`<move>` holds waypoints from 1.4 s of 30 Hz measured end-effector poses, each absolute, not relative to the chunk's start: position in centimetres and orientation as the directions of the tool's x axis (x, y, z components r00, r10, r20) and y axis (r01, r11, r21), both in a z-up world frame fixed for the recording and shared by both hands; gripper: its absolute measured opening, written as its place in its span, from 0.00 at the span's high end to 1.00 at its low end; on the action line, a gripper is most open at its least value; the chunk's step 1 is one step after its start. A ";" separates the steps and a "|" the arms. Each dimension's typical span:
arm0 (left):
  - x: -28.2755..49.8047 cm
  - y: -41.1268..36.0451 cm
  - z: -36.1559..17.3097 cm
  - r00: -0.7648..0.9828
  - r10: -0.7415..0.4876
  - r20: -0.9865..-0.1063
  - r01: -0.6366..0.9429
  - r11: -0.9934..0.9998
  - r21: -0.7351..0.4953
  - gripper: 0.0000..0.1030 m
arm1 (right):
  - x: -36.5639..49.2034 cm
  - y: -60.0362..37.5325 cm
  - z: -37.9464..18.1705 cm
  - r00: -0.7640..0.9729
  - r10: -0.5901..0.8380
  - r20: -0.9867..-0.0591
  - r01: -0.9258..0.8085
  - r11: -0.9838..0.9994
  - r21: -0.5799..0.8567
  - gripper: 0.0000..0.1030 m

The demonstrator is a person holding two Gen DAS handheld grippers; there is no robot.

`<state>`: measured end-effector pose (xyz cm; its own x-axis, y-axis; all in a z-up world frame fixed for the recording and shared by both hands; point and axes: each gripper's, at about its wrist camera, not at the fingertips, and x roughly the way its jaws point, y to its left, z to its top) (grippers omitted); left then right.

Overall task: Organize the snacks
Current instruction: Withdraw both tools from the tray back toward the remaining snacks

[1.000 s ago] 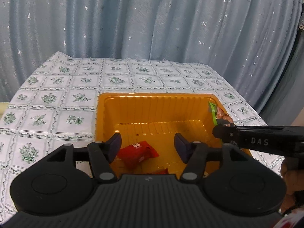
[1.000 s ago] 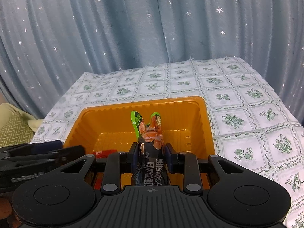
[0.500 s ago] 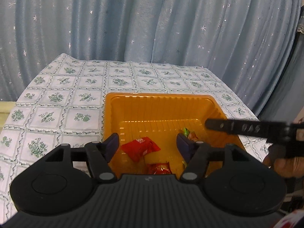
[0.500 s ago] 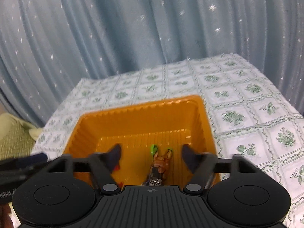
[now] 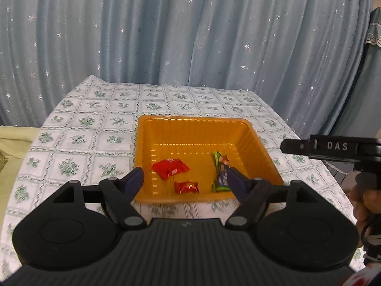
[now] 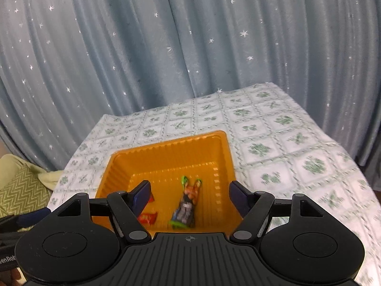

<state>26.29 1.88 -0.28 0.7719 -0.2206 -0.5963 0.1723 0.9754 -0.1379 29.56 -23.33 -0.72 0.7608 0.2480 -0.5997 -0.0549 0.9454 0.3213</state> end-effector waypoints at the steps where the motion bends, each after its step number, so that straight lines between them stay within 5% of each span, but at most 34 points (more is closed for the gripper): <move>1: 25.5 1.9 0.0 0.775 -0.214 -0.594 0.169 0.977 -0.132 0.24 | 28.7 -23.4 -0.4 0.760 0.248 -0.601 -0.057 0.946 0.319 0.30; 11: 17.1 1.9 2.3 0.791 -0.214 -0.573 0.162 0.977 -0.142 0.12 | 19.8 -23.6 2.0 0.763 0.219 -0.608 -0.034 0.953 0.300 0.29; 42: 6.5 2.8 -2.6 0.763 -0.122 -0.635 0.056 0.991 -0.122 0.08 | 6.0 -23.0 -1.9 0.776 0.166 -0.609 -0.024 0.972 0.235 0.28</move>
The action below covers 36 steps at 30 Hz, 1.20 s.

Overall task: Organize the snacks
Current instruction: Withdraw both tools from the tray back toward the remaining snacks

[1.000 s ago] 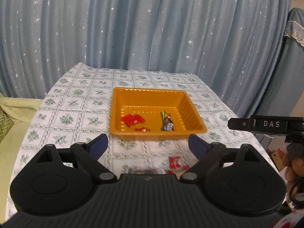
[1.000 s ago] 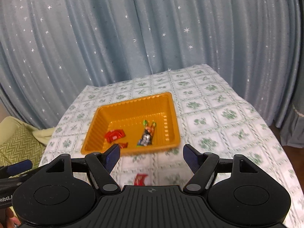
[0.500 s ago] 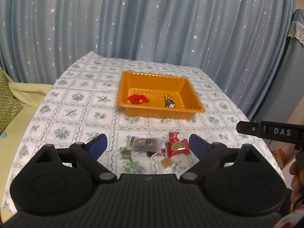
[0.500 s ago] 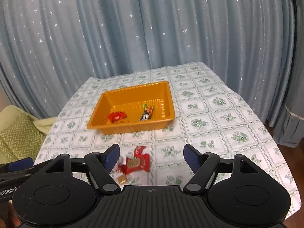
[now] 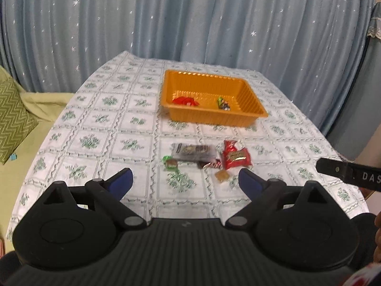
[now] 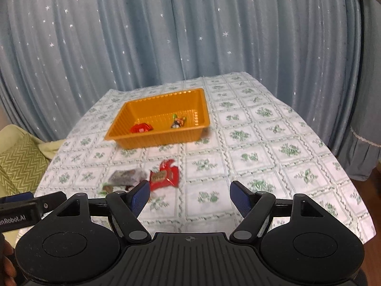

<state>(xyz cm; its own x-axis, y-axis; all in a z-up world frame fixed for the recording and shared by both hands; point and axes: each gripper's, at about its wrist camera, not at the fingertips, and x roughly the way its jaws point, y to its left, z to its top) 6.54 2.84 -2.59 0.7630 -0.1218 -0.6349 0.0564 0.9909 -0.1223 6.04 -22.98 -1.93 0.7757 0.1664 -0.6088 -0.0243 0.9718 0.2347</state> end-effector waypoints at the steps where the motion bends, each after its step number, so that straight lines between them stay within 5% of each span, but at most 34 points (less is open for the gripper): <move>1: 6.6 2.9 -2.8 0.760 -0.118 -0.639 0.054 0.991 -0.119 0.08 | 6.0 -23.1 -2.3 0.771 0.168 -0.615 -0.020 0.970 0.240 0.28; 24: 8.7 3.8 -5.7 0.731 -0.108 -0.674 0.023 0.991 -0.134 0.08 | 7.8 -21.6 -6.2 0.735 0.201 -0.648 -0.043 0.967 0.252 0.28; 36: 12.4 4.4 -7.5 0.706 -0.114 -0.699 0.054 0.993 -0.107 0.08 | 13.4 -20.7 -8.4 0.706 0.266 -0.657 -0.282 0.956 0.083 0.28</move>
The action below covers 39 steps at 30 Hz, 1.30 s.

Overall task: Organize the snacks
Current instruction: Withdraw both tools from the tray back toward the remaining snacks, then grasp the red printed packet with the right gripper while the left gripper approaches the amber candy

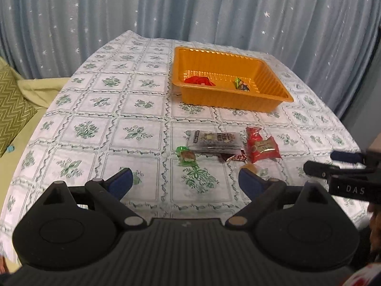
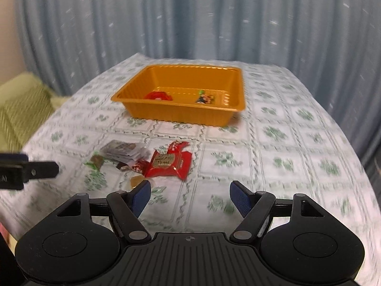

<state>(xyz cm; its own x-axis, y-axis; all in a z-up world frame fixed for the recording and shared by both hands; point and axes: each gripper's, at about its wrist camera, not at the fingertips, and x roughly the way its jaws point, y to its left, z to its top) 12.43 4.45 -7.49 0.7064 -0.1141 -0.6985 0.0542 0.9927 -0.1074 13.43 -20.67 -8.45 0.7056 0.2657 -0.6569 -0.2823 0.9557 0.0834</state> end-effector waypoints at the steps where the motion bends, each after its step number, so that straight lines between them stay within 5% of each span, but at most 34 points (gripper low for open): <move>1: 12.9 4.5 -7.7 0.702 -0.117 -0.703 0.060 0.993 -0.105 0.08 | 13.9 -20.6 -8.7 0.700 0.274 -0.659 -0.314 0.948 0.060 0.28; 11: 16.1 4.2 -9.2 0.675 -0.145 -0.723 0.104 0.989 -0.102 0.08 | 18.9 -17.6 -11.4 0.623 0.354 -0.697 -0.640 0.743 -0.195 0.29; 14: 16.5 4.3 -9.7 0.668 -0.153 -0.728 0.098 0.988 -0.117 0.08 | 20.0 -16.6 -12.3 0.606 0.365 -0.707 -0.703 0.662 -0.261 0.42; 20: 16.9 4.3 -10.6 0.653 -0.159 -0.740 0.094 0.987 -0.129 0.08 | 21.2 -14.7 -14.4 0.535 0.384 -0.753 -0.808 0.492 -0.324 0.51; 25: 17.0 4.5 -11.2 0.643 -0.161 -0.748 0.086 0.987 -0.138 0.08 | 21.9 -14.8 -14.4 0.489 0.406 -0.772 -0.817 0.524 -0.242 0.73; 35: 17.0 4.1 -11.7 0.641 -0.186 -0.744 0.084 0.981 -0.173 0.09 | 20.5 -18.0 -12.7 0.520 0.376 -0.767 -0.538 0.841 0.047 0.75; 39: 16.8 2.0 -11.7 0.640 -0.256 -0.724 0.200 0.966 -0.164 0.20 | 19.4 -20.1 -12.4 0.568 0.326 -0.756 -0.353 0.926 0.133 0.75</move>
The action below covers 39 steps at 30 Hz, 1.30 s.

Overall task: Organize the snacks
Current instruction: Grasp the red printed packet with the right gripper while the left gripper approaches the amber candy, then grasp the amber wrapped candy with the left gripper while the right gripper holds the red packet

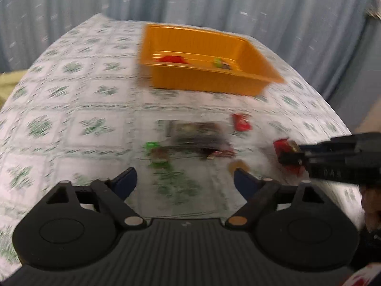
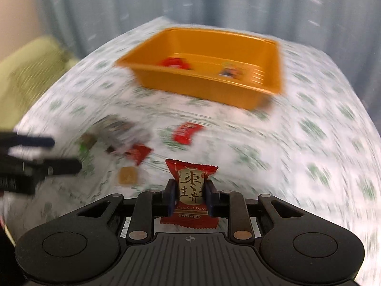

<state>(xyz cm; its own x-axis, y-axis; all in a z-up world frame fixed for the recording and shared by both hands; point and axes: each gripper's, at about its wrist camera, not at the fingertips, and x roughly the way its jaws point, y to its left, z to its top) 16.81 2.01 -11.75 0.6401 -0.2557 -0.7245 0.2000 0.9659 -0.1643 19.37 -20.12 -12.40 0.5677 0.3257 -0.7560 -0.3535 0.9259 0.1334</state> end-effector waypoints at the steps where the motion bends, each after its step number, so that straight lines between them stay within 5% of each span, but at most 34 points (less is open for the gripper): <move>1: 16.8 1.4 -11.8 0.637 -0.274 -0.721 0.236 0.959 -0.156 0.24 | 19.1 -20.8 -12.2 0.576 0.317 -0.753 -0.312 0.937 0.156 0.75; 11: 19.0 -3.2 -13.2 0.562 -0.407 -0.720 0.508 0.857 -0.088 0.49 | 17.3 -23.3 -11.5 0.615 0.303 -0.728 -0.185 0.953 0.240 0.75; 21: 18.5 -5.2 -14.0 0.537 -0.388 -0.749 0.574 0.819 -0.013 0.76 | 16.8 -23.6 -12.0 0.615 0.304 -0.727 -0.158 0.951 0.265 0.75; 39: 18.3 -5.9 -13.8 0.526 -0.431 -0.733 0.596 0.802 -0.045 0.65 | 16.1 -24.2 -12.3 0.631 0.272 -0.727 -0.105 0.958 0.267 0.75</move>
